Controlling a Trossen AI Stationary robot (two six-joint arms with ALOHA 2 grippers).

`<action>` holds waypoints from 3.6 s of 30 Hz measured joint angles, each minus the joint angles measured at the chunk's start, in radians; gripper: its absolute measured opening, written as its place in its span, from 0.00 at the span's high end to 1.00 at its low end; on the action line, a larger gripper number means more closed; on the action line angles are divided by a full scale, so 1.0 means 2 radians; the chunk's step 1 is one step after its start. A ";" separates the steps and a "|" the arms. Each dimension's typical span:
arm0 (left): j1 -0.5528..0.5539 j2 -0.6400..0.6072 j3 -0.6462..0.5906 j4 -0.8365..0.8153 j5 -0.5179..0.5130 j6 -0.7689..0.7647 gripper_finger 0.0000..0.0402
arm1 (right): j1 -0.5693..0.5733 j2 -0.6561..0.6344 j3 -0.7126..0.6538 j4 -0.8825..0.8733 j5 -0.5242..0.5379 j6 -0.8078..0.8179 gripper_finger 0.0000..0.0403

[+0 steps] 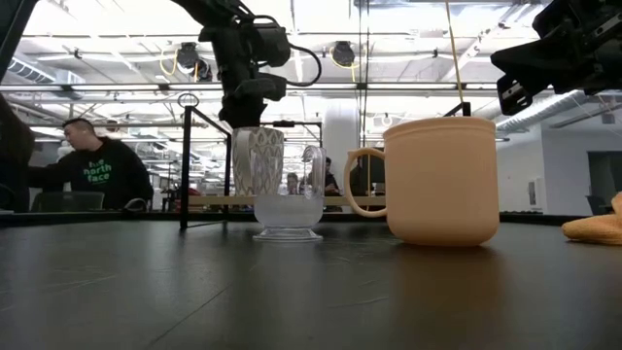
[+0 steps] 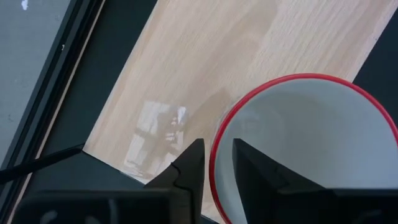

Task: Stack small to large cups/mugs on shelf
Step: Put the gray patterned mug on the shelf, then put the orange mug on the shelf

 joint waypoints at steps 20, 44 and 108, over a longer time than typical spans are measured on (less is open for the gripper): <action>0.000 -0.001 0.001 0.002 0.028 -0.004 0.50 | 0.000 0.000 0.000 0.000 0.000 0.000 1.00; 0.000 -0.002 0.001 0.002 0.019 -0.014 0.16 | 0.000 0.000 0.000 0.000 0.000 0.000 1.00; -0.053 -0.094 0.280 -0.200 -0.040 -0.007 1.00 | 0.000 0.000 0.000 0.000 0.000 0.000 1.00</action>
